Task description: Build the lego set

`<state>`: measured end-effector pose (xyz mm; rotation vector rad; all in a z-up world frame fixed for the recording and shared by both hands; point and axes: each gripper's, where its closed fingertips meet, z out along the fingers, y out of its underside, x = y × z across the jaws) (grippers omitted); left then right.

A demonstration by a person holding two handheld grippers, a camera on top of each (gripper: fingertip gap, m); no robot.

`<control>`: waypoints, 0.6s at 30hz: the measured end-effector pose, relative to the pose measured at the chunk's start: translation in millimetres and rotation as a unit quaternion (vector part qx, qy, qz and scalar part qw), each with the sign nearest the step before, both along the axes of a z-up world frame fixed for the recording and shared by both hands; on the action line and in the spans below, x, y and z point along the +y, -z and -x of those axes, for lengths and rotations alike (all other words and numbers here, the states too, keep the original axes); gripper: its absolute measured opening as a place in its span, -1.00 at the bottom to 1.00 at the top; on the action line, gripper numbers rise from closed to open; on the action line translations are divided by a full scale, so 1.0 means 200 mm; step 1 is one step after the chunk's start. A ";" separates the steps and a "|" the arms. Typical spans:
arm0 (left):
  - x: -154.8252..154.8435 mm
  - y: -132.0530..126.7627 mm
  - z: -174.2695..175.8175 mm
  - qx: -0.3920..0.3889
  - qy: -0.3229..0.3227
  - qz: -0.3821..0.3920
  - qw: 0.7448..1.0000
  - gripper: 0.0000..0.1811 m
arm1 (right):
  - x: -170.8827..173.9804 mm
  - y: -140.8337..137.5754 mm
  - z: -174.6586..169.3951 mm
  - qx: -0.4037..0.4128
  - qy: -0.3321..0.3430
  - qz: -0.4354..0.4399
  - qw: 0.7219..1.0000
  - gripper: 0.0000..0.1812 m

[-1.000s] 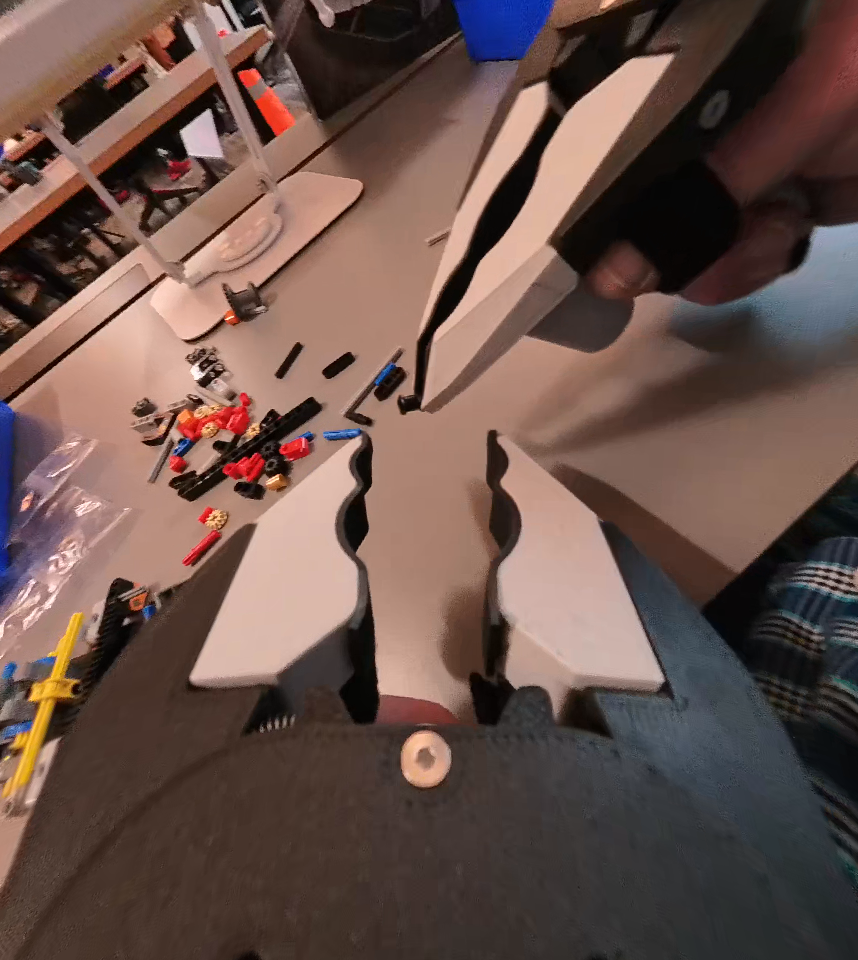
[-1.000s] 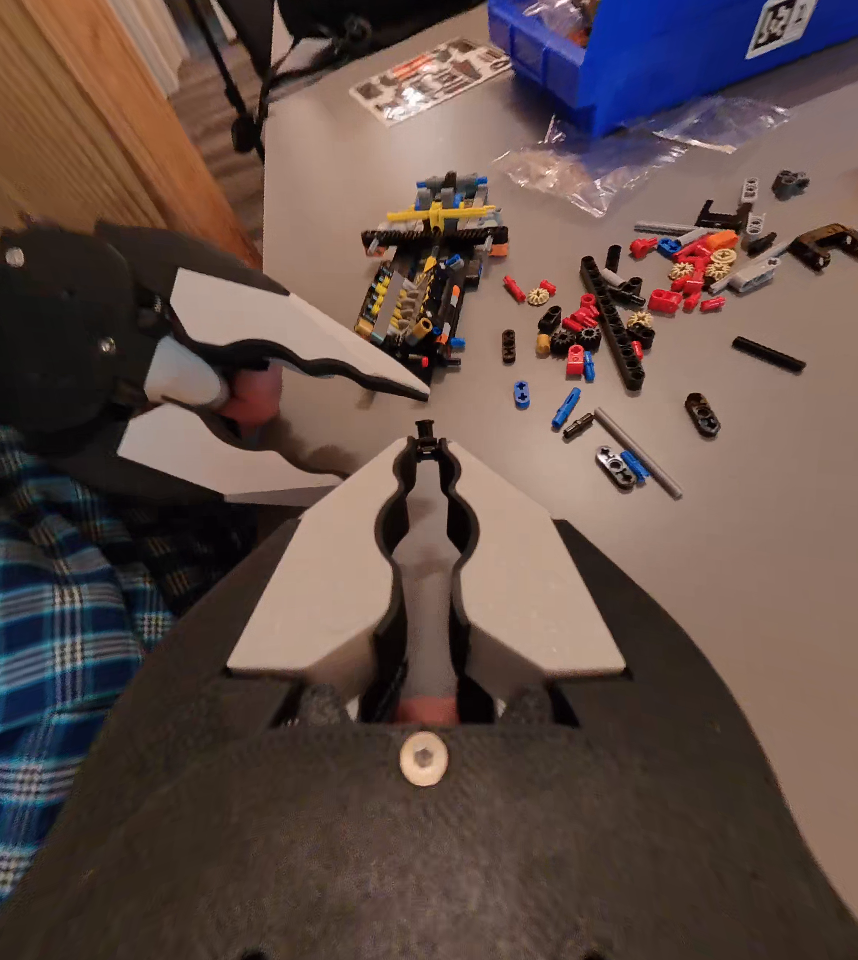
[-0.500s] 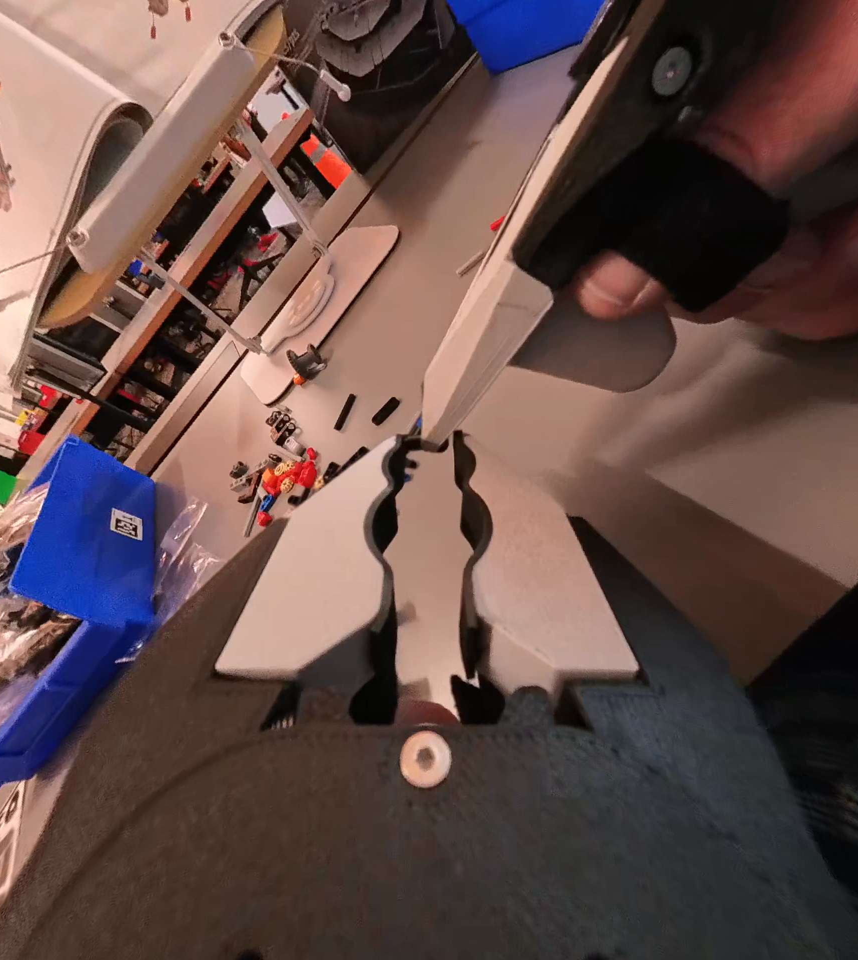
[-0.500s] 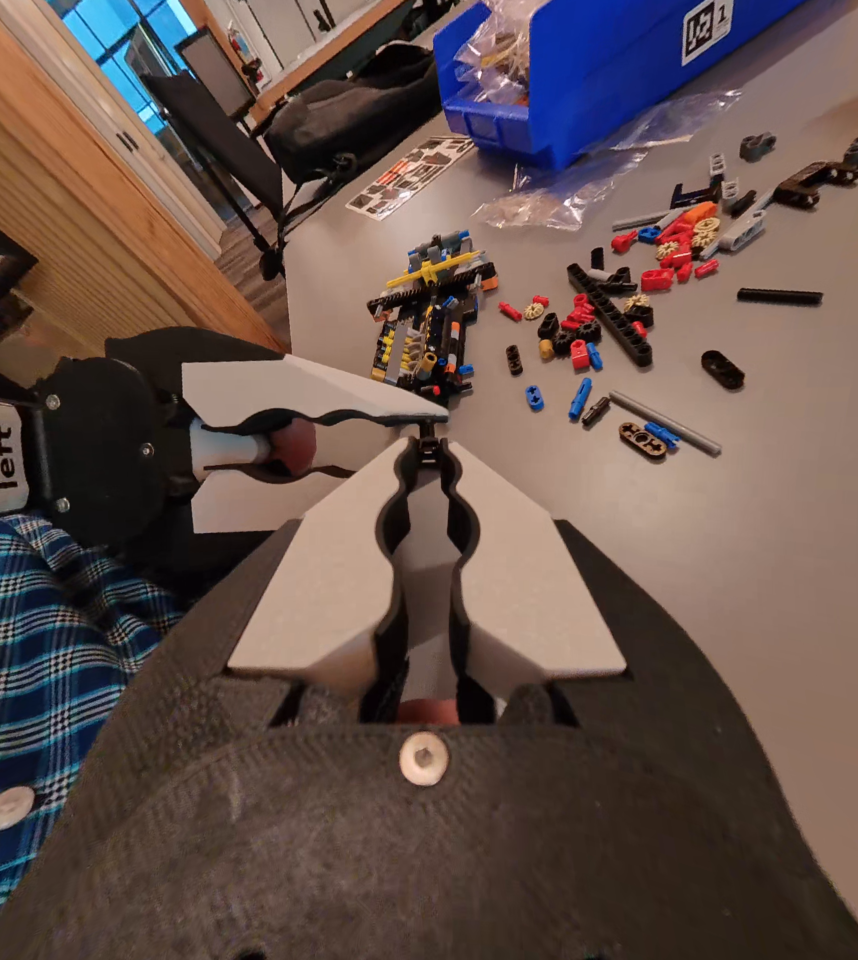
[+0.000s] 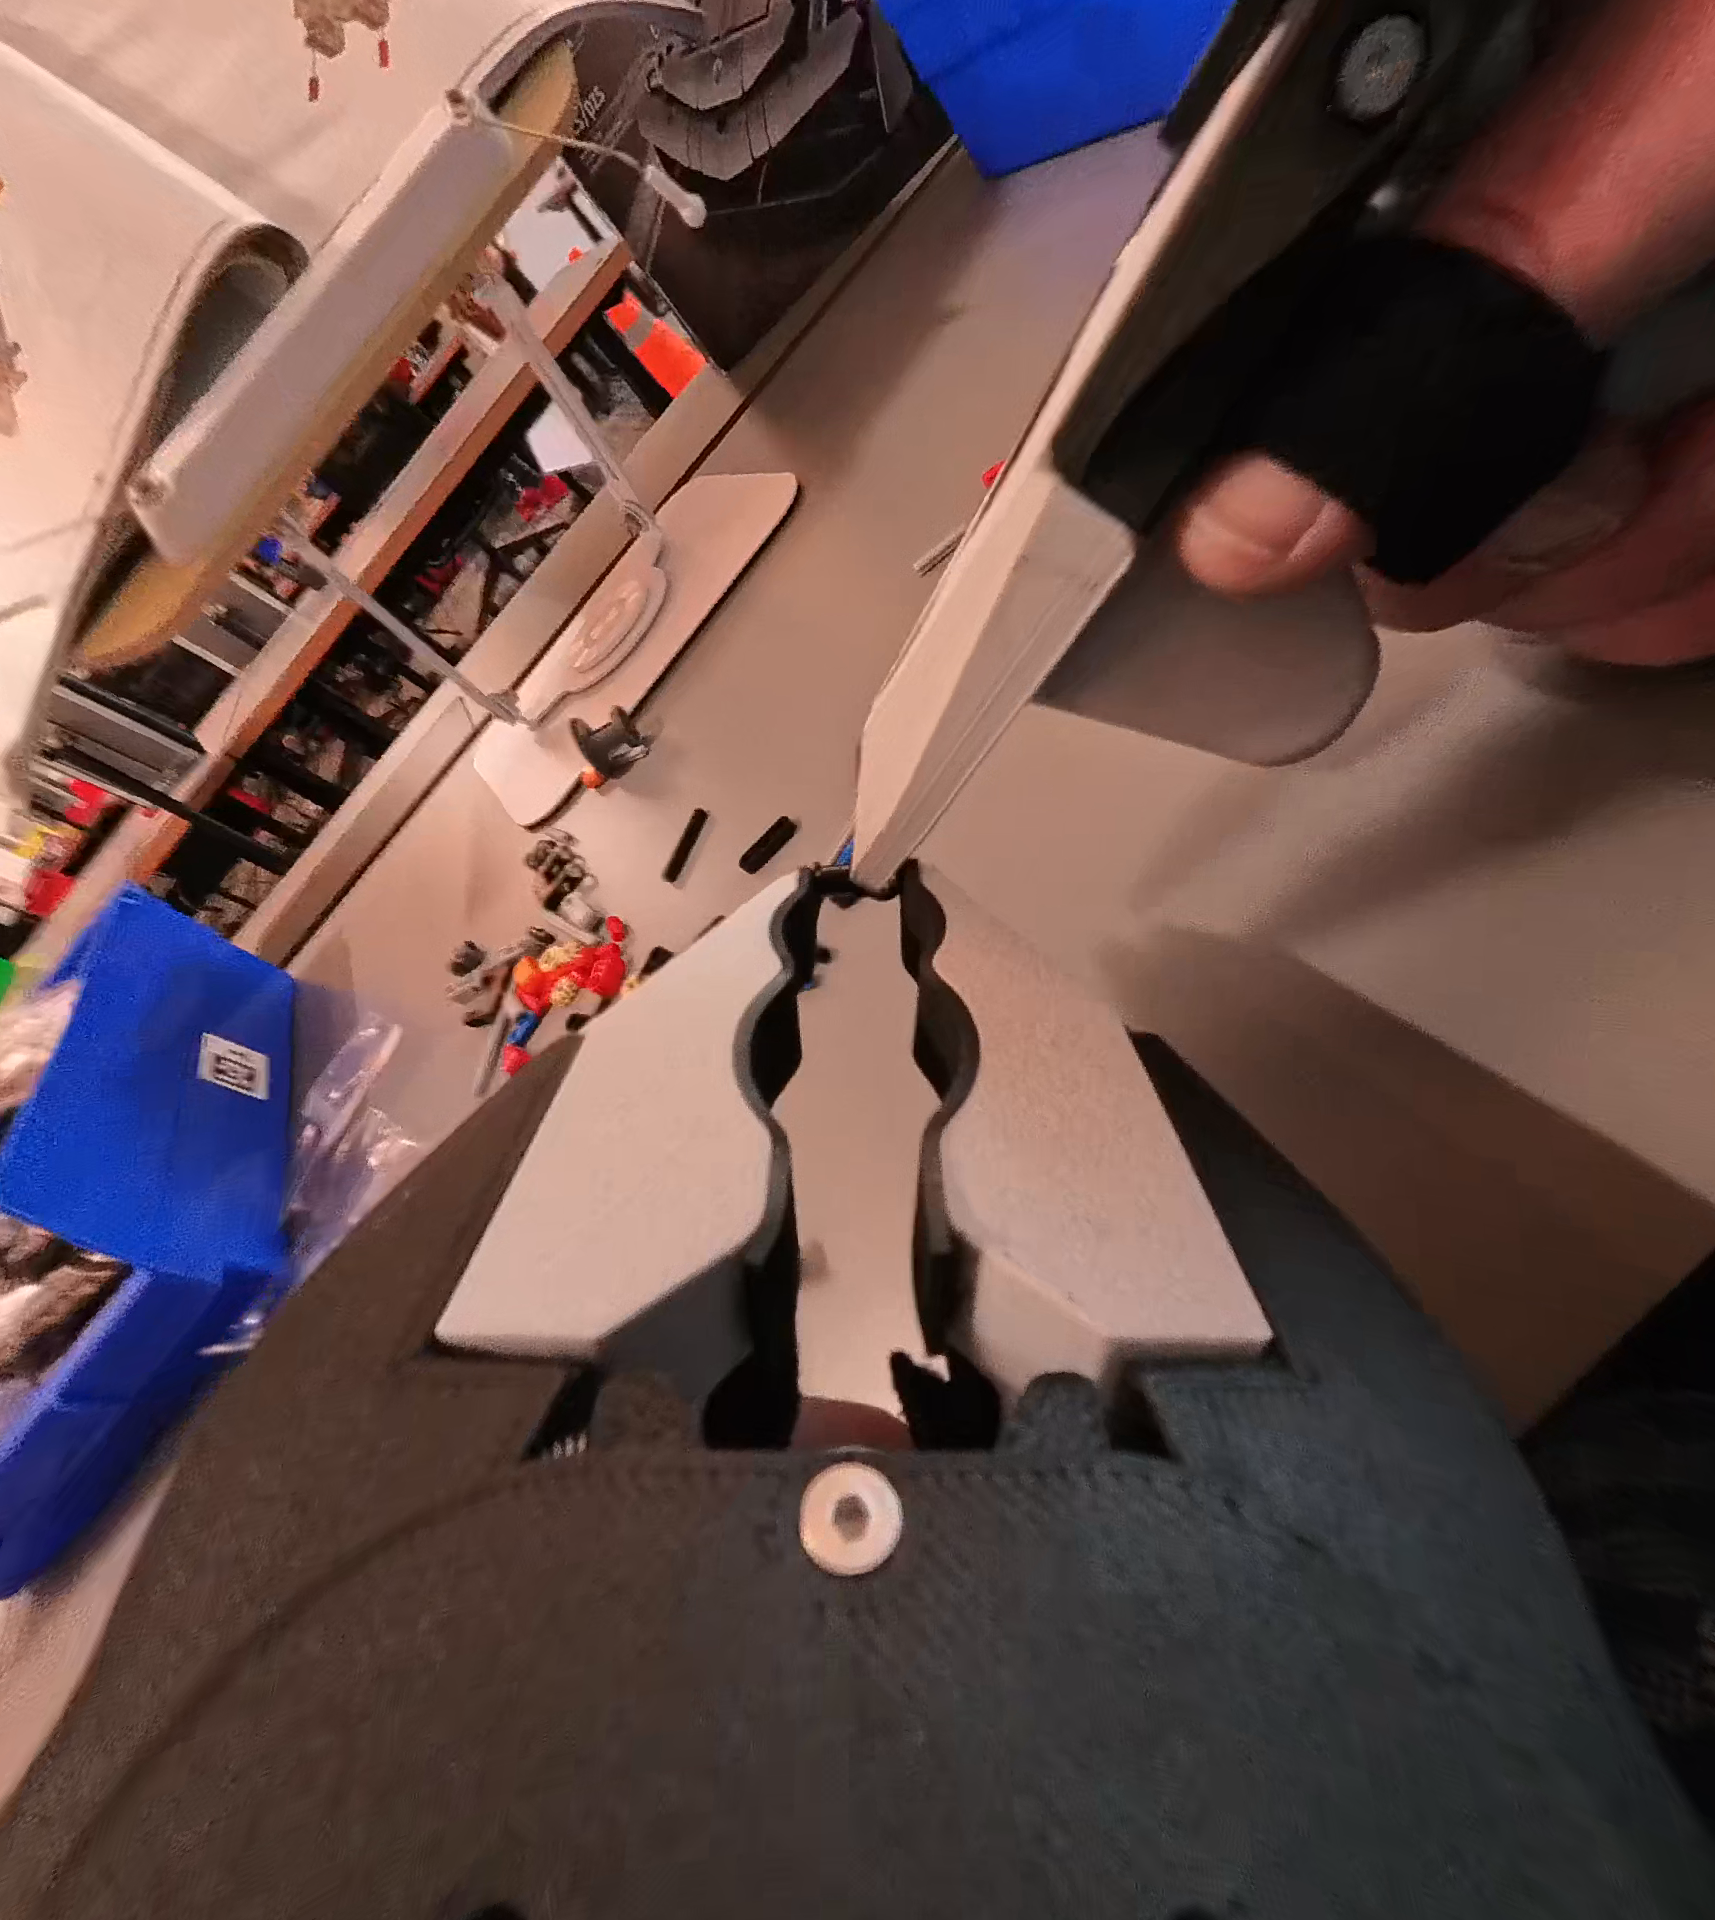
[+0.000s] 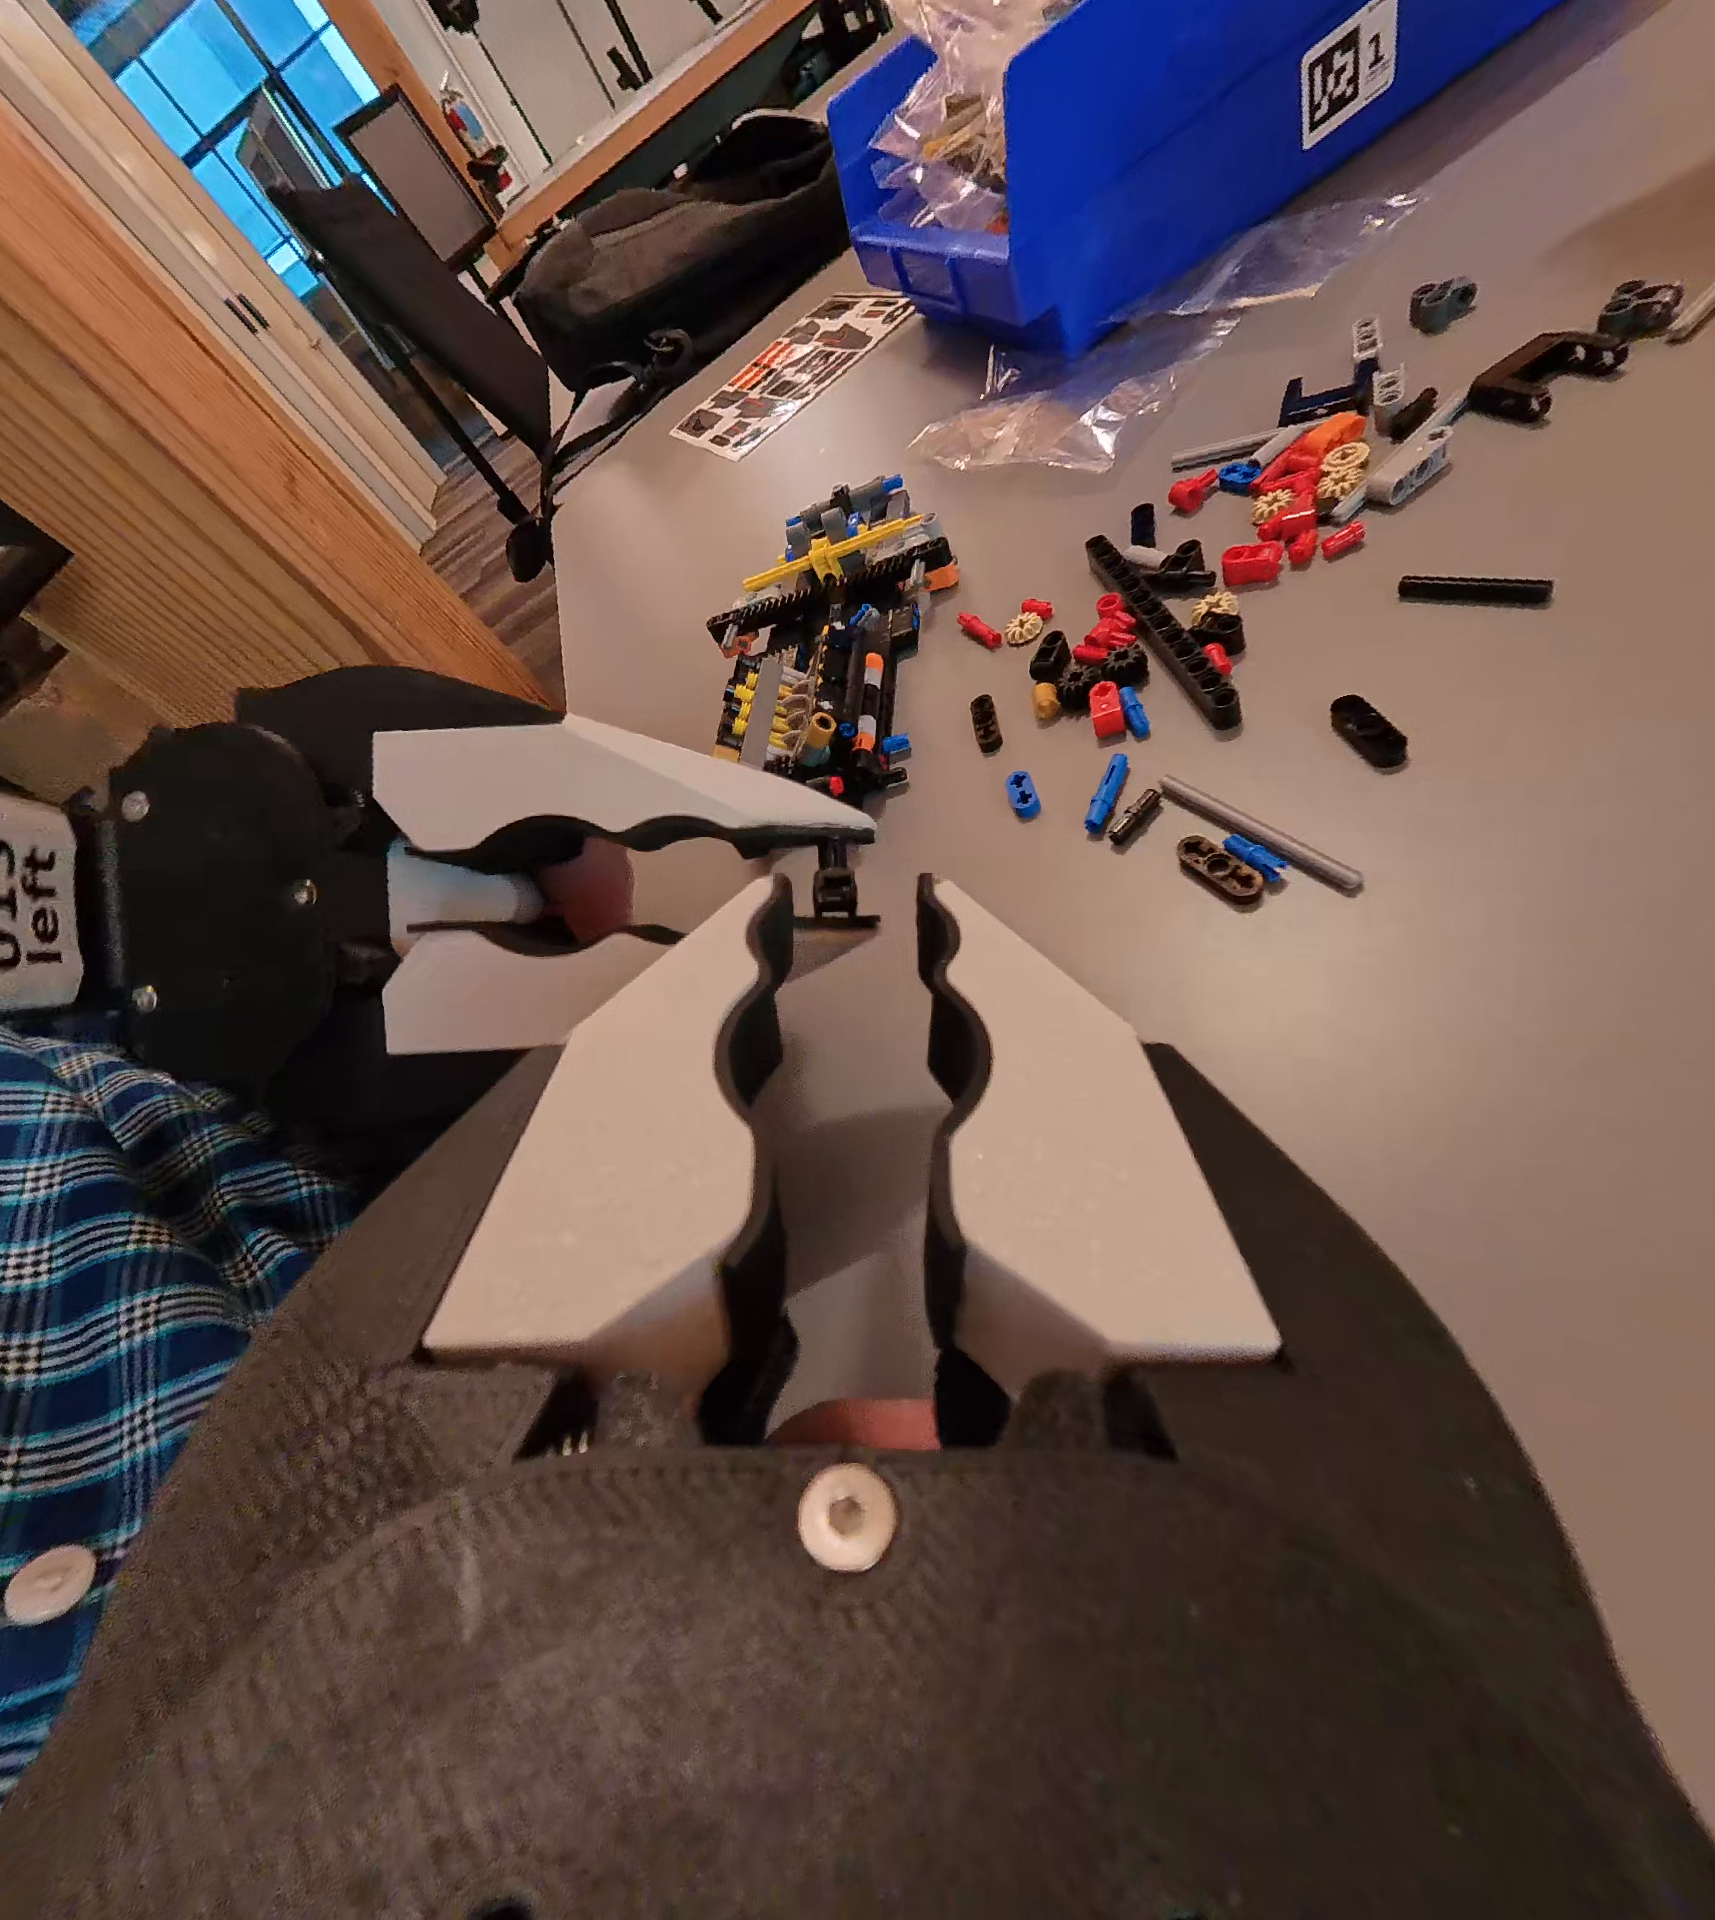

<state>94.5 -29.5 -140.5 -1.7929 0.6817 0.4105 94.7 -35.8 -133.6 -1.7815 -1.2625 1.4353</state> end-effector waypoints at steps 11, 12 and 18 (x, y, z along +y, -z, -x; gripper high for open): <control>-0.02 -0.16 -0.07 -0.077 0.081 -0.058 0.992 -0.85 | -0.05 -0.16 -0.07 0.078 -0.101 0.067 0.990 -0.89; -0.03 -0.17 -0.08 -0.076 0.088 -0.065 0.991 -0.85 | -0.06 -0.17 -0.07 0.082 -0.111 0.067 0.988 -0.89; -0.05 -0.20 -0.13 -0.037 0.134 -0.088 0.986 -0.85 | -0.08 -0.18 -0.10 0.075 -0.148 0.084 0.983 -0.84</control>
